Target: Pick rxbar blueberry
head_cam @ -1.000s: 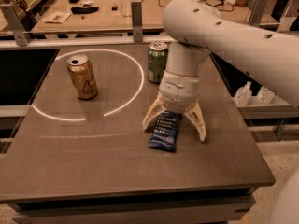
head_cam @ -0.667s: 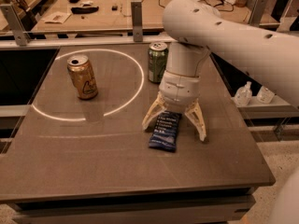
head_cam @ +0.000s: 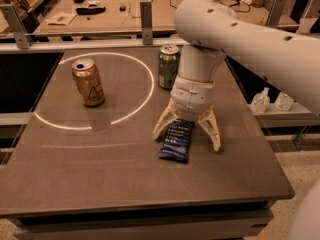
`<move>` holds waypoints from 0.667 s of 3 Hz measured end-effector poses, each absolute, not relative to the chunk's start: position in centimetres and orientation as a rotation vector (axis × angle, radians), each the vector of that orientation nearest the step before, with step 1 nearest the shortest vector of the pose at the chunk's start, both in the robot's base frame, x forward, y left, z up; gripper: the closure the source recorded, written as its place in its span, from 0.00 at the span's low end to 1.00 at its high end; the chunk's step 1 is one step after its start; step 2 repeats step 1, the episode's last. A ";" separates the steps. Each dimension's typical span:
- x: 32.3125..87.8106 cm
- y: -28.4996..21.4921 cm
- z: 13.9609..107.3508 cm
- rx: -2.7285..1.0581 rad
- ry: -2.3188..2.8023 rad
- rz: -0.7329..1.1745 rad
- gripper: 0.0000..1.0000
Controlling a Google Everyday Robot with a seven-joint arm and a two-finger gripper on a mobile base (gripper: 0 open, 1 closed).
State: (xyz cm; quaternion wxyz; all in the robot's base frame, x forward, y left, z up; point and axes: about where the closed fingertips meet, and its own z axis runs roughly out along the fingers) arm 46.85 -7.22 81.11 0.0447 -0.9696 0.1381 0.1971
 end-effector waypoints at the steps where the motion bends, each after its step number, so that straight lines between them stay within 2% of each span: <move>1: 46.9 -7.2 81.1 -2.962 0.423 0.602 0.39; 2: 46.9 -7.2 81.1 -2.962 0.423 0.602 0.39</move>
Offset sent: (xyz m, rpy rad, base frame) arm 0.0000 0.0000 0.0000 0.0000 0.0000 0.0000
